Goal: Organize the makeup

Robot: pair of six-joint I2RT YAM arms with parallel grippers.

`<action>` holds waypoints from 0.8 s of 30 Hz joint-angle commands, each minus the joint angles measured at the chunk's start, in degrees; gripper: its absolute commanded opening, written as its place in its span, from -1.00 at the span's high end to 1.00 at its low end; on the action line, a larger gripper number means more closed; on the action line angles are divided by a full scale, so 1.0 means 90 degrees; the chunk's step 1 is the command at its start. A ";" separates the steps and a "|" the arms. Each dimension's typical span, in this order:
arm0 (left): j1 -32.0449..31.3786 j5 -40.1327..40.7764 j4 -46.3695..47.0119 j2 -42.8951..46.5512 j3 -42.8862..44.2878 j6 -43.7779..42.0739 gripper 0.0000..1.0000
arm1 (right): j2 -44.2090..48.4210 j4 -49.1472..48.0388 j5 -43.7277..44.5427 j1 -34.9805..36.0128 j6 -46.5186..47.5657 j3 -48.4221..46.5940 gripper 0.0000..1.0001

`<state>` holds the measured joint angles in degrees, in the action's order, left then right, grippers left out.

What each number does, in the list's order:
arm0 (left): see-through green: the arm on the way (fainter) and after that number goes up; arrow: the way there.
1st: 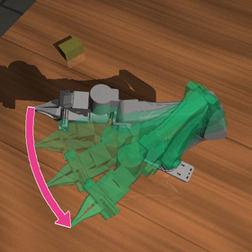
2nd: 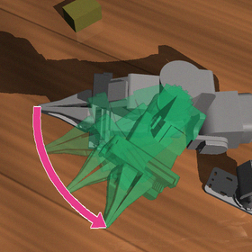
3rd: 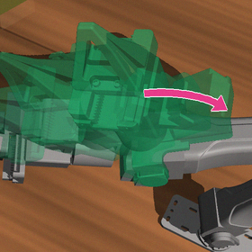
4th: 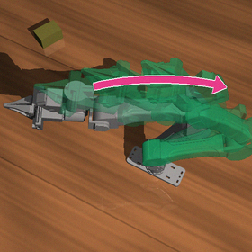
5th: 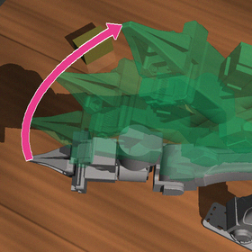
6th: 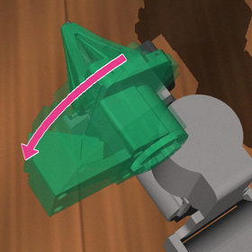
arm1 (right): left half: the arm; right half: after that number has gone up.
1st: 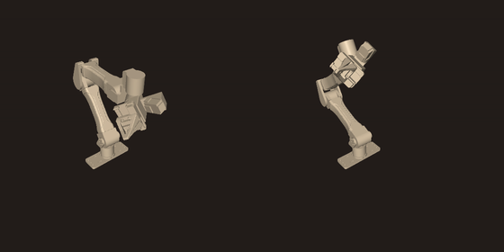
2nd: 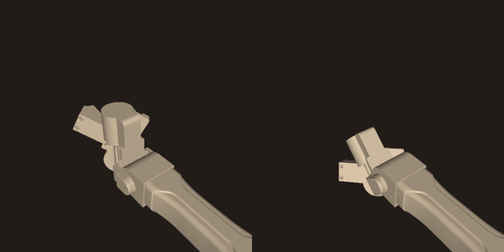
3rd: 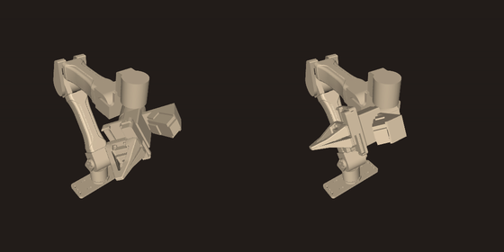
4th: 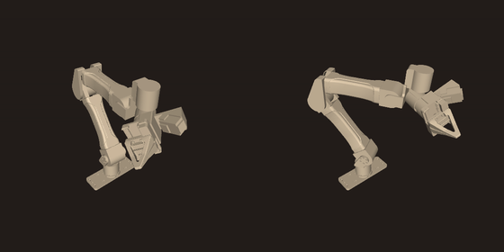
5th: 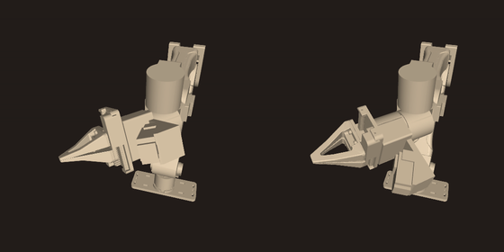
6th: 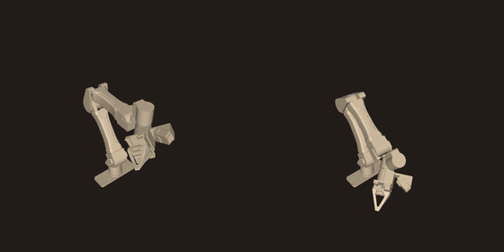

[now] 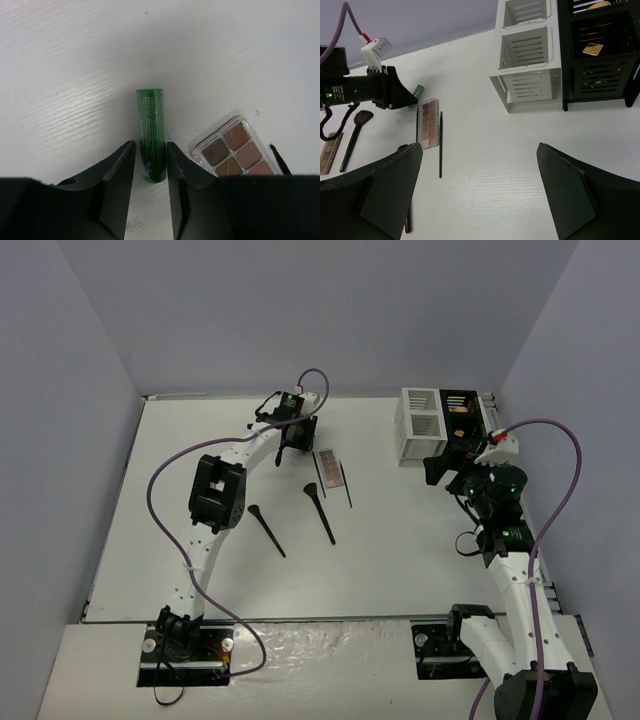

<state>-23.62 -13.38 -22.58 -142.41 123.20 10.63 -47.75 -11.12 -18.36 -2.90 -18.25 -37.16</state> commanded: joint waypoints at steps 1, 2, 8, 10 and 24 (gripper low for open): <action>0.0026 0.0000 0.0144 0.0283 0.0018 -0.0085 0.57 | -0.0014 -0.0366 -0.0240 0.0029 0.0074 -0.0069 -0.90; 0.0026 0.0032 0.0145 0.0328 -0.0034 -0.0123 0.64 | -0.0047 -0.0372 -0.0322 0.0029 0.0080 -0.0094 -0.90; 0.0036 0.0015 0.0587 0.1066 -0.0712 -0.0464 1.00 | -0.0275 -0.0356 -0.0899 0.0050 0.0032 -0.0280 -0.90; 0.0036 -0.0139 0.1040 0.1655 -0.1326 -0.0573 1.00 | -0.0402 -0.0356 -0.1090 0.0077 -0.0077 -0.0407 -0.90; -0.0889 -0.1622 0.4305 0.5523 -0.5192 -0.0336 1.00 | -0.1746 -0.0955 -0.1553 0.1620 -0.1537 -0.1809 -0.80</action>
<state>-26.63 -22.19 4.40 -100.98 78.87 7.68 -59.96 -11.98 -30.21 7.71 -26.24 -48.55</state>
